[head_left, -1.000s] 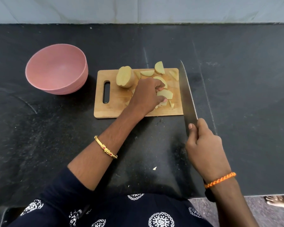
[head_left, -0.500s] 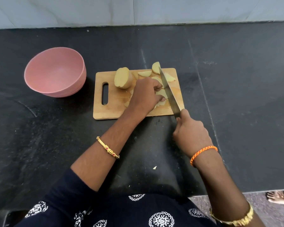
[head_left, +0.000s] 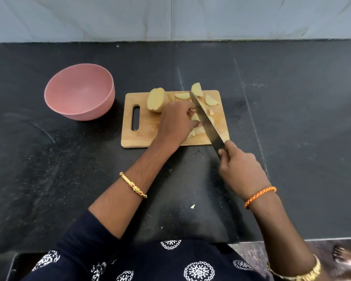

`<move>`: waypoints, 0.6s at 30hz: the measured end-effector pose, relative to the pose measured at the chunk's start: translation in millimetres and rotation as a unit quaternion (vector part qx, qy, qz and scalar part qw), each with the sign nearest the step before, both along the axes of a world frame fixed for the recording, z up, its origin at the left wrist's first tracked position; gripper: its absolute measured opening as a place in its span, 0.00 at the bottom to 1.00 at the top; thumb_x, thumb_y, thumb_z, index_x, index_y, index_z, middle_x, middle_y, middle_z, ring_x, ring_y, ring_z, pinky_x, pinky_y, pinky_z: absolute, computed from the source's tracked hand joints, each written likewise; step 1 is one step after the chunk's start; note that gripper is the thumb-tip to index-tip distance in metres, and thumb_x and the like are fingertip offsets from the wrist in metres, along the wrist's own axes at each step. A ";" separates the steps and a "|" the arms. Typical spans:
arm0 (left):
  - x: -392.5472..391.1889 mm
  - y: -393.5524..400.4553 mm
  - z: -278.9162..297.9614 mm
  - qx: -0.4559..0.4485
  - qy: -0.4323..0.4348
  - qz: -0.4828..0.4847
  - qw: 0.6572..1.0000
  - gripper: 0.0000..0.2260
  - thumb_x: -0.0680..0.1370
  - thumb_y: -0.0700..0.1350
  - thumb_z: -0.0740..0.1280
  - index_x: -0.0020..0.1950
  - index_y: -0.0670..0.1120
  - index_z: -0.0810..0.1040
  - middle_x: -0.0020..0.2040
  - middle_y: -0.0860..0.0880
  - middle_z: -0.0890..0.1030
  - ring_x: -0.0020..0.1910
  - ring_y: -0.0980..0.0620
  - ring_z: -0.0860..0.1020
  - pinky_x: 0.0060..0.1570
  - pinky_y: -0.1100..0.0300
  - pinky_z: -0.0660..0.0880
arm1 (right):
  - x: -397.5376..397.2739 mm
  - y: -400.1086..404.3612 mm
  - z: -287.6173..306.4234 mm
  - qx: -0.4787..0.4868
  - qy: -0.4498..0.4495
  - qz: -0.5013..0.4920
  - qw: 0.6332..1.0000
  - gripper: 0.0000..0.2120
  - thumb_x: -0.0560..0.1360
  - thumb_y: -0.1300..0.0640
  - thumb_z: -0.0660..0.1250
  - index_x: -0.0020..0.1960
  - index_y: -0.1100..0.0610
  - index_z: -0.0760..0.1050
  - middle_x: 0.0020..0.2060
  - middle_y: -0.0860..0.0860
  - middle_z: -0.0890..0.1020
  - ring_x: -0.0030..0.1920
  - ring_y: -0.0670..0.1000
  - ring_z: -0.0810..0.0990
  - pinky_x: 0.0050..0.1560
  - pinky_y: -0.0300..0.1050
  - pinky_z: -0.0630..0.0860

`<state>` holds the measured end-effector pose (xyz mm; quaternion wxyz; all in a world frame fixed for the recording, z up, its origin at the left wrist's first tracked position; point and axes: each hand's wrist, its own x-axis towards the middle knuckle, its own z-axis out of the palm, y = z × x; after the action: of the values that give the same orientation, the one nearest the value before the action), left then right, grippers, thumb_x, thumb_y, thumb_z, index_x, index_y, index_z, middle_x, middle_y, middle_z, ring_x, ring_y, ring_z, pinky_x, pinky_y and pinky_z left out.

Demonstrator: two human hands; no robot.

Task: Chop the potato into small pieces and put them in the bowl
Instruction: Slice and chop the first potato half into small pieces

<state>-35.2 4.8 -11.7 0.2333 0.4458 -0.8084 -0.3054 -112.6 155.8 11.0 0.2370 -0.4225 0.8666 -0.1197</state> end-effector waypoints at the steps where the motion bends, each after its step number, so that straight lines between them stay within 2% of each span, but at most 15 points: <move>1: 0.7 -0.9 0.2 0.013 0.004 0.003 1.000 0.20 0.66 0.42 0.78 0.56 0.42 0.81 0.46 0.47 0.84 0.44 0.54 0.79 0.49 0.58 0.77 | 0.1 -1.4 -2.3 0.000 -0.001 0.003 1.000 0.06 0.81 0.51 0.52 0.47 0.52 0.60 0.36 0.58 0.74 0.37 0.61 0.73 0.37 0.47 0.68; 3: 1.6 -2.8 0.1 0.039 0.013 0.009 0.999 0.21 0.66 0.41 0.78 0.58 0.42 0.80 0.47 0.47 0.84 0.43 0.55 0.79 0.50 0.60 0.77 | 0.0 -2.8 -3.8 0.008 0.000 0.010 1.000 0.06 0.81 0.52 0.52 0.47 0.52 0.59 0.33 0.57 0.72 0.36 0.61 0.73 0.37 0.48 0.69; 6: 1.0 -2.8 -0.6 0.040 0.008 0.012 0.999 0.21 0.67 0.41 0.77 0.59 0.43 0.79 0.47 0.47 0.84 0.45 0.54 0.80 0.51 0.58 0.78 | -1.5 -4.0 -1.1 0.039 0.001 0.025 0.999 0.05 0.81 0.53 0.51 0.49 0.54 0.59 0.33 0.56 0.71 0.33 0.59 0.72 0.37 0.49 0.71; 9: -0.2 0.3 -2.7 0.032 0.008 0.019 0.999 0.21 0.67 0.40 0.76 0.59 0.43 0.79 0.47 0.47 0.84 0.47 0.53 0.81 0.51 0.56 0.78 | -4.4 1.1 3.3 0.068 -0.004 0.035 0.997 0.05 0.81 0.53 0.51 0.53 0.54 0.62 0.36 0.57 0.74 0.38 0.61 0.77 0.41 0.53 0.77; 13: 0.5 -0.8 -3.1 0.048 0.017 0.020 0.999 0.25 0.67 0.38 0.76 0.63 0.44 0.76 0.48 0.47 0.84 0.49 0.53 0.81 0.53 0.57 0.77 | -12.3 16.7 14.7 0.111 0.002 0.047 0.993 0.06 0.82 0.52 0.51 0.50 0.53 0.63 0.36 0.56 0.74 0.39 0.59 0.77 0.42 0.51 0.77; 18: 1.3 -1.9 -3.2 0.070 0.018 0.029 0.997 0.29 0.66 0.35 0.76 0.66 0.47 0.74 0.44 0.51 0.83 0.49 0.52 0.80 0.59 0.48 0.74 | -15.2 16.6 19.2 0.037 0.022 0.028 0.999 0.08 0.81 0.51 0.52 0.45 0.52 0.64 0.35 0.56 0.75 0.37 0.60 0.76 0.39 0.50 0.75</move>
<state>-33.8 2.9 -14.8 0.2246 0.4788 -0.7674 -0.3626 -127.8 172.4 30.2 0.2369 -0.4398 0.8633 -0.0716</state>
